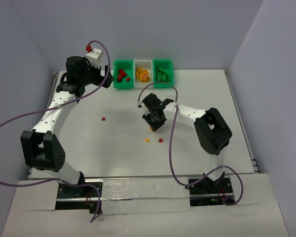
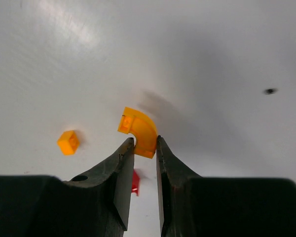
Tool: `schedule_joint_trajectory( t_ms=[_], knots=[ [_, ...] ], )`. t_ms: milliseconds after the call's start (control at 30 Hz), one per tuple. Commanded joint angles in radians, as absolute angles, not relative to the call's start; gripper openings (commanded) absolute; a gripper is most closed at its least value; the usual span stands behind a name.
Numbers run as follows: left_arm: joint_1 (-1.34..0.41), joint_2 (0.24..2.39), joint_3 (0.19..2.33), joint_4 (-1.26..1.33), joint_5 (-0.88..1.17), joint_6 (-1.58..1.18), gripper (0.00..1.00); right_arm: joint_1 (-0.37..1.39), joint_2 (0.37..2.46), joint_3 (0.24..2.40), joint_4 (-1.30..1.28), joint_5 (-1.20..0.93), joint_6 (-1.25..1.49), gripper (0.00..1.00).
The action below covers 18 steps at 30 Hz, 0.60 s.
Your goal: Sort the legos into containers by color
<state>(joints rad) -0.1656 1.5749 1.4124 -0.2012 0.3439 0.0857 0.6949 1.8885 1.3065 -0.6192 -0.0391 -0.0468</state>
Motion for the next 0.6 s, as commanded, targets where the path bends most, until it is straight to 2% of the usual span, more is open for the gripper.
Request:
schedule_joint_trajectory(
  t_ms=[0, 167, 467, 567],
  knots=[
    [-0.154, 1.593, 1.433, -0.154, 0.337, 0.055, 0.99, 0.63, 1.879, 1.49, -0.617, 0.023, -0.078, 0.03],
    [-0.135, 1.605, 1.45, -0.15, 0.371, 0.01, 0.99, 0.565, 1.974, 1.713, -0.614, 0.049, -0.102, 0.0],
    [-0.054, 1.598, 1.417, -0.037, 0.538, -0.261, 0.99, 0.517, 2.382, 2.399, -0.569, 0.138, -0.149, 0.0],
    [-0.048, 1.6, 1.413, -0.023, 0.526, -0.295, 0.99, 0.517, 2.407, 2.389, -0.424, 0.168, -0.169, 0.02]
  ],
)
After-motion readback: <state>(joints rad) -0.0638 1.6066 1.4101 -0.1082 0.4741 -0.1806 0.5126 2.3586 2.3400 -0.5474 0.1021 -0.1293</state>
